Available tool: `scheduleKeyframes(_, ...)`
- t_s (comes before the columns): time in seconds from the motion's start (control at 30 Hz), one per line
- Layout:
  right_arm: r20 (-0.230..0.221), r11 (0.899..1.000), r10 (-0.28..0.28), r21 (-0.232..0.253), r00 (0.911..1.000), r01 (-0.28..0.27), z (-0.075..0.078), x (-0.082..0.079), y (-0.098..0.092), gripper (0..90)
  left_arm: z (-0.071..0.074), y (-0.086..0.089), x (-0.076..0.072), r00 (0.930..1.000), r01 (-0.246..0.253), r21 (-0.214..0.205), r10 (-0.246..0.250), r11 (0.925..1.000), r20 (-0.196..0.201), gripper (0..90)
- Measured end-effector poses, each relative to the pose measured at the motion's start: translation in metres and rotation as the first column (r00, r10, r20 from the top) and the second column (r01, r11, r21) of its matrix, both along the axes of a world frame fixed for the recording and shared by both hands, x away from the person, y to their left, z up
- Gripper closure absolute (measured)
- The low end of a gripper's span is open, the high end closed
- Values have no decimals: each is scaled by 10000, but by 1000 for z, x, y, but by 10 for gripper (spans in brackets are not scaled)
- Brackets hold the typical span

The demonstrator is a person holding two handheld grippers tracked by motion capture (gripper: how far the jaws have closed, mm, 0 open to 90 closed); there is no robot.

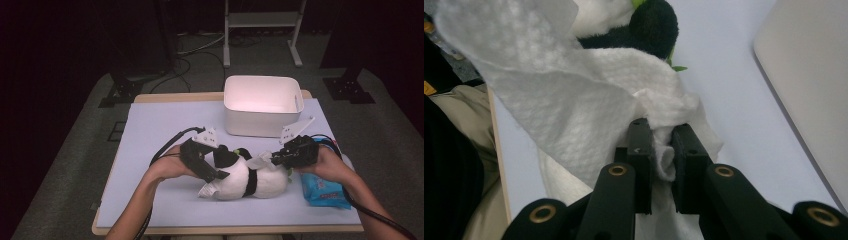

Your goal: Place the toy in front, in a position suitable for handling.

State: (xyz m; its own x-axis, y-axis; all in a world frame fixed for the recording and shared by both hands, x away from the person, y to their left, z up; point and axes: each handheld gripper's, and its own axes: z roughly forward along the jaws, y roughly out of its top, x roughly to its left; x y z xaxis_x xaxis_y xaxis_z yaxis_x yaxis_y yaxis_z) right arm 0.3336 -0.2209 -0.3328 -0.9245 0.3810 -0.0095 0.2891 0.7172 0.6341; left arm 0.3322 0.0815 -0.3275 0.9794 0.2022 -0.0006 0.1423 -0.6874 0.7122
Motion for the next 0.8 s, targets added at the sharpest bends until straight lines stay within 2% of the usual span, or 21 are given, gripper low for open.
scheduleKeyframes(0.07, 17, 9999, -118, -36, 9999, 118, -1, 1, -2, 803, -2, 1, 0, 10000, -82, 166, 83, 9998, -53, 106)
scheduleKeyframes(0.27, -62, 9995, -297, 134, 9995, 298, -3, 0, -10, 803, -10, 3, 3, 9993, -119, 46, 121, 9999, -343, 93)
scheduleKeyframes(0.33, -66, 9991, -390, 154, 9992, 391, -4, -2, -12, 803, -16, 2, 2, 9980, -50, 37, 53, 10000, -636, 93)
scheduleKeyframes(0.47, -128, 9985, -471, 266, 9988, 474, -6, -4, -18, 803, -24, 0, 2, 9959, 149, 10, -147, 9999, -897, 84)
scheduleKeyframes(0.5, -136, 9986, -450, 282, 9989, 454, -6, -5, -19, 803, -27, -3, 2, 9934, 197, -123, -210, 9997, -1129, 81)
scheduleKeyframes(0.67, -178, 9983, -472, 344, 9987, 478, -7, -9, -20, 803, -33, -8, 2, 9887, 379, -272, -414, 9989, -1441, 81)
scheduleKeyframes(0.73, -194, 9986, -418, 330, 9989, 424, -7, -9, -21, 803, -37, -11, 3, 9834, 487, -460, -559, 9978, -1726, 81)
scheduleKeyframes(0.8, -193, 9989, -381, 261, 9991, 386, -7, -10, -21, 803, -38, -14, 3, 9829, 502, -427, -569, 9978, -1750, 76)
